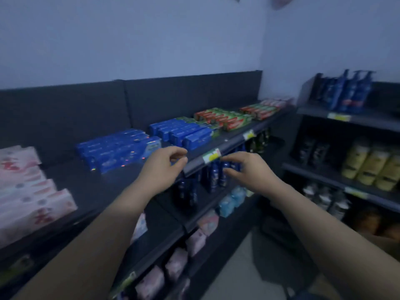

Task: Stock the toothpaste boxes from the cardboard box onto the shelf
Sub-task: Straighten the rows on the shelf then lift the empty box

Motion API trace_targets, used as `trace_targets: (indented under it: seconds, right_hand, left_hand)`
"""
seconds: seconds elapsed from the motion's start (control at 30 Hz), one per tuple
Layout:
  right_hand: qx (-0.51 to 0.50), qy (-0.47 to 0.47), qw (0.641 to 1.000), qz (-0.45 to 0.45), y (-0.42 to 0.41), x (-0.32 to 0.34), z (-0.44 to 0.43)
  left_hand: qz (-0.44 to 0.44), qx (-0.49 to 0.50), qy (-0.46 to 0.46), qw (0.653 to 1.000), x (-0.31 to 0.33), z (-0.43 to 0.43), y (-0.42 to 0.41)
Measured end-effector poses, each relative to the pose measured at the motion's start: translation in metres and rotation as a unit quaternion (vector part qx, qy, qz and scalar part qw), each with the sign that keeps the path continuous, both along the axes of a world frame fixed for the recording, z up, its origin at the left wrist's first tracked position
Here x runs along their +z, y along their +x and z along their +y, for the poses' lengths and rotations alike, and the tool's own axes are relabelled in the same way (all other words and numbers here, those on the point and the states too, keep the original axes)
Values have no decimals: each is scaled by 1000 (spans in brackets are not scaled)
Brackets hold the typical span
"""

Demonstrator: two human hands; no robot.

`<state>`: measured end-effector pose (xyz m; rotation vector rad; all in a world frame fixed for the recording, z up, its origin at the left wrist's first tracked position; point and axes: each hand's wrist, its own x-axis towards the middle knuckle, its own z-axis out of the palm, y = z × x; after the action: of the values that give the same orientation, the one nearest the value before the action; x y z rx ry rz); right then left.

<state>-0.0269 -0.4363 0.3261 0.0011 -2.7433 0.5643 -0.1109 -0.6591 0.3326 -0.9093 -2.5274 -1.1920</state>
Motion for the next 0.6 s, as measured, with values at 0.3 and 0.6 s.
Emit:
trace_targets:
  seconds: [0.3,0.6]
  right_hand:
    - [-199,-58,975,-80,159,-62,236]
    - [-361,-132,916,-113,270,-131,375]
  left_hand:
    - [-109,-168,-57,978,-86,271,77]
    - [-204,-260,-152,931,-173,440,118]
